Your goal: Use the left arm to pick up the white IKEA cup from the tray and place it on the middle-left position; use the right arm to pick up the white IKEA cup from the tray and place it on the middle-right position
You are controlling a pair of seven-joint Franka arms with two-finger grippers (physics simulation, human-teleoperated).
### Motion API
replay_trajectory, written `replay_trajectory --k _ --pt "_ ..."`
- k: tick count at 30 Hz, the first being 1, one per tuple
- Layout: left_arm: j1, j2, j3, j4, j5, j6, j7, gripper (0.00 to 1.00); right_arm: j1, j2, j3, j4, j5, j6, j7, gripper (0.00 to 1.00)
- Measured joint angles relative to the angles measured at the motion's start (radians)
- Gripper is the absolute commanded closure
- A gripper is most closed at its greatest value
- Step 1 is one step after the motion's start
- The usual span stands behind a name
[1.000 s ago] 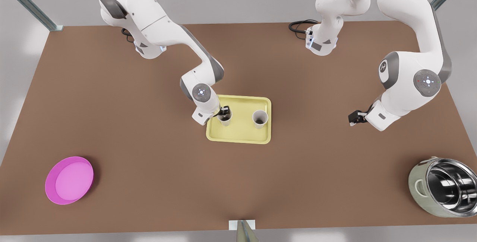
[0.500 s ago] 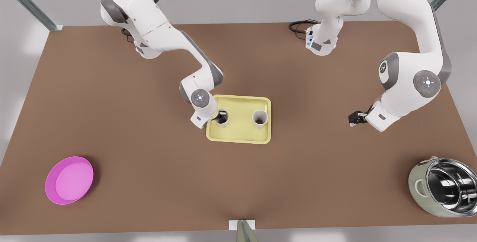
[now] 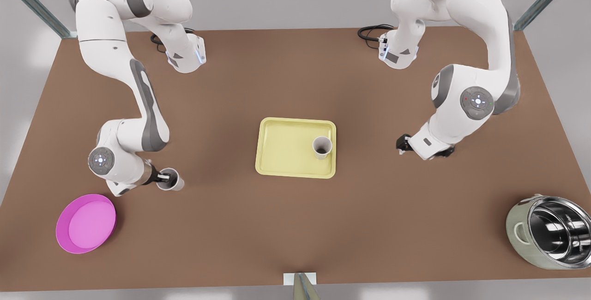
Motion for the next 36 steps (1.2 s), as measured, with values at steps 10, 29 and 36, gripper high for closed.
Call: replay_trajectory --k 10,29,36 --pt "-0.252 0.246 0.001 0.016 0.003 0.170 -0.166 0.00 -0.031 0.132 0.000 0.062 -0.094 0.007 -0.275 0.00" --pt "-0.350 0.208 0.003 -0.259 0.004 0.397 -0.421 0.00 0.048 -0.303 0.019 0.205 -0.034 -0.501 -0.368 0.00" --pt "-0.351 0.247 0.004 -0.253 0.008 0.462 -0.468 0.00 0.039 -0.448 0.004 0.077 -0.031 -0.570 -0.315 0.00"
